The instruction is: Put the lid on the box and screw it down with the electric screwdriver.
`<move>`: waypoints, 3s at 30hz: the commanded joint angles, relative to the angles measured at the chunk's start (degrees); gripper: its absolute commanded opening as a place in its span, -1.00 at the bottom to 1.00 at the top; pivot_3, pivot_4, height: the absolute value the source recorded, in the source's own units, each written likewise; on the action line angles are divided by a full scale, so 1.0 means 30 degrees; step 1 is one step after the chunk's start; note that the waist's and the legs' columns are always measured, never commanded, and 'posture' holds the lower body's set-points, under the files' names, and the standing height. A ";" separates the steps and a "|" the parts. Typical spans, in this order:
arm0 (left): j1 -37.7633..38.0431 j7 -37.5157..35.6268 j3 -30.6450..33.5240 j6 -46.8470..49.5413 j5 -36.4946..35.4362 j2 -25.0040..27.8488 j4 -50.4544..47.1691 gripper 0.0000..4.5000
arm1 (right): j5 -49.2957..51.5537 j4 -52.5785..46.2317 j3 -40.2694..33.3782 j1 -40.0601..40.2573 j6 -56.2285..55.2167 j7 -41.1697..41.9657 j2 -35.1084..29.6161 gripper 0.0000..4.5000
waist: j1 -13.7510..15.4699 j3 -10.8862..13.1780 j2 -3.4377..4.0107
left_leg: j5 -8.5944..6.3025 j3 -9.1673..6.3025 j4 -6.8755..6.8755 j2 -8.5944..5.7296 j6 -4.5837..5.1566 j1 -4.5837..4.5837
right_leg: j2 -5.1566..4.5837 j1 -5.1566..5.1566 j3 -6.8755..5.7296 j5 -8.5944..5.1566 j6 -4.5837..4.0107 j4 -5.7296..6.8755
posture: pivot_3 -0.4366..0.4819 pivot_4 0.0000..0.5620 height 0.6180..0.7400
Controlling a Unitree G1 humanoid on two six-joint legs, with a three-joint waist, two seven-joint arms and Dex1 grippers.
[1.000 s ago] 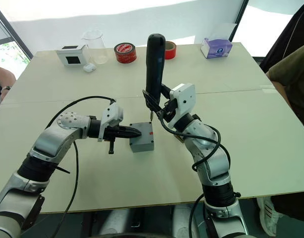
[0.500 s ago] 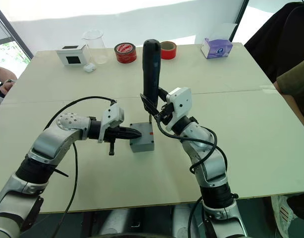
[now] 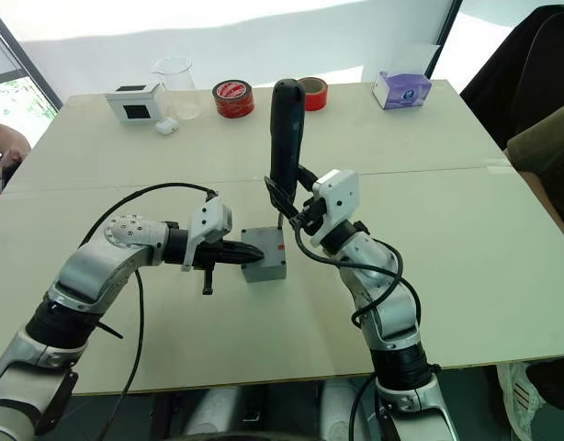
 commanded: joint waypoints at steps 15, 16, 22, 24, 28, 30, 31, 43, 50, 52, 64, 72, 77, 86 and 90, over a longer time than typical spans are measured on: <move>0.0383 -0.0299 -0.0668 -0.1828 0.0977 -0.0096 0.2635 -1.00 | -0.1287 0.1498 0.1302 0.0716 0.2423 -0.0169 -0.0833 -0.15 | 0.0010 -0.0420 -0.0093 | -0.0036 -0.0015 -0.0074 0.0010 0.0048 0.0302 | 0.0004 0.0291 -0.0002 -0.0033 -0.0023 -0.0056 | -0.05 -0.47 1.00; 0.0434 -0.0290 -0.0666 -0.1811 0.0989 -0.0093 0.2584 -1.00 | -0.1320 0.1507 0.1327 0.0747 0.2484 -0.0160 -0.0871 -0.15 | 0.0014 -0.0430 -0.0097 | -0.0038 -0.0016 -0.0077 0.0010 0.0051 0.0309 | 0.0004 0.0295 -0.0002 -0.0036 -0.0027 -0.0058 | -0.05 -0.47 1.00; 0.0698 -0.0241 -0.0688 -0.1632 0.0997 0.0011 0.2249 -1.00 | -0.1249 0.1395 0.1322 0.0927 0.2606 -0.0097 -0.0886 -0.15 | 0.0008 -0.0464 -0.0111 | -0.0042 -0.0015 -0.0172 0.0010 0.0053 0.0498 | -0.0001 0.0436 -0.0002 -0.0053 -0.0045 -0.0118 | -0.05 -0.47 1.00; 0.0747 -0.0238 -0.0681 -0.1555 0.0989 0.0026 0.2153 -1.00 | -0.1265 0.1374 0.1332 0.0933 0.2612 -0.0080 -0.0893 -0.15 | 0.0006 -0.0481 -0.0113 | -0.0043 -0.0009 -0.0319 0.0007 0.0053 0.0663 | -0.0013 0.0544 -0.0009 -0.0081 -0.0089 -0.0258 | -0.05 -0.47 1.00; 0.0686 -0.0237 -0.0684 -0.1428 0.0998 -0.0017 0.2085 -1.00 | -0.1296 0.1393 0.1361 0.0886 0.2541 -0.0011 -0.0934 -0.15 | 0.0014 -0.0486 -0.0107 | -0.0044 -0.0015 -0.0333 0.0008 0.0051 0.0672 | -0.0013 0.0543 -0.0009 -0.0068 -0.0065 -0.0259 | -0.05 -0.47 1.00; 0.0639 -0.0257 -0.0682 -0.1377 0.1008 -0.0028 0.2090 -1.00 | -0.1308 0.1448 0.1358 0.0812 0.2523 0.0018 -0.0954 -0.15 | 0.0015 -0.0487 -0.0107 | -0.0044 -0.0016 -0.0334 0.0008 0.0051 0.0671 | -0.0014 0.0544 -0.0009 -0.0066 -0.0061 -0.0263 | -0.05 -0.47 1.00; 0.0620 -0.0265 -0.0683 -0.1357 0.1016 -0.0031 0.2093 -1.00 | -0.1302 0.1469 0.1349 0.0786 0.2509 0.0035 -0.0953 -0.15 | 0.0015 -0.0487 -0.0107 | -0.0044 -0.0018 -0.0335 0.0009 0.0051 0.0672 | -0.0014 0.0543 -0.0009 -0.0065 -0.0061 -0.0262 | -0.05 -0.47 1.00; 0.0418 -0.0193 -0.0758 -0.1374 0.1153 -0.0296 0.2501 -1.00 | -0.1047 0.1254 0.1007 0.0330 0.2452 0.0459 -0.1250 -0.15 | 0.0045 -0.0487 -0.0107 | -0.0046 -0.0022 -0.0346 0.0008 0.0048 0.0668 | -0.0032 0.0540 -0.0010 -0.0086 -0.0098 -0.0279 | -0.05 -0.47 1.00; 0.0982 -0.0039 -0.0574 -0.1312 0.1002 -0.0214 0.1886 -1.00 | 0.2447 -0.2085 -0.1891 -0.3230 0.5480 0.1389 -0.2863 -0.15 | 0.0068 -0.0453 -0.0076 | -0.0046 -0.0035 -0.0349 0.0006 0.0048 0.0606 | -0.0058 0.0499 -0.0023 -0.0085 -0.0099 -0.0288 | -0.05 -0.47 1.00; 0.1280 0.0157 -0.0401 -0.1259 0.0764 -0.0415 0.1677 -1.00 | 0.4000 -0.2353 -0.3301 -0.5090 0.7099 0.1184 -0.3602 -0.15 | 0.0095 -0.0434 -0.0075 | -0.0044 -0.0035 -0.0349 -0.0005 0.0045 0.0511 | -0.0074 0.0438 -0.0021 -0.0077 -0.0101 -0.0279 | -0.05 -0.47 1.00; 0.1567 0.0283 0.3150 0.0888 -0.3303 -0.0661 -0.0507 -1.00 | 1.1164 0.3934 -0.8599 -1.2389 2.4707 -0.1713 -1.0161 -0.15 | 0.0079 -0.0335 -0.0028 | -0.0031 -0.0036 -0.0350 -0.0004 0.0026 0.0212 | -0.0106 0.0174 -0.0027 -0.0044 -0.0066 -0.0272 | -0.05 -0.47 1.00; 0.2894 -0.0247 0.3534 0.1953 -0.4832 0.1501 -0.4053 -1.00 | 1.1232 1.1395 -0.2615 -1.1604 2.6857 0.0754 -1.6555 -0.15 | -0.0113 -0.0143 0.0099 | -0.0069 0.0081 -0.0349 -0.0086 0.0101 -0.0023 | -0.0259 -0.0016 -0.0013 -0.0085 -0.0169 -0.0401 | -0.05 -0.47 1.00; 0.3471 0.0525 0.3587 0.2349 -0.4979 0.1795 -0.5185 -1.00 | 0.9447 1.3729 -0.1031 -1.2506 2.6837 0.1503 -1.6013 -0.15 | -0.0148 -0.0071 0.0136 | -0.0035 0.0131 -0.0329 0.0011 0.0061 -0.0127 | -0.0092 -0.0168 0.0000 -0.0015 -0.0036 -0.0328 | -0.05 -0.47 1.00; 0.4294 0.1688 0.3972 0.2658 -0.5276 0.2073 -0.5833 -1.00 | 0.7372 1.4937 0.0592 -1.2970 2.6044 0.3255 -1.5248 -0.15 | 0.0103 -0.0048 0.0103 | -0.0032 0.0114 -0.0292 0.0003 0.0057 -0.0131 | -0.0074 -0.0152 -0.0012 -0.0012 -0.0028 -0.0295 | -0.05 -0.47 1.00; 0.4357 0.1811 0.4019 0.2577 -0.5356 0.2165 -0.5591 -1.00 | 0.6543 1.4949 0.1405 -1.2888 2.5596 0.4040 -1.5159 -0.15 | 0.0030 -0.0047 0.0102 | -0.0032 0.0114 -0.0283 0.0001 0.0056 -0.0132 | -0.0073 -0.0151 -0.0011 -0.0007 -0.0021 -0.0294 | -0.05 -0.47 1.00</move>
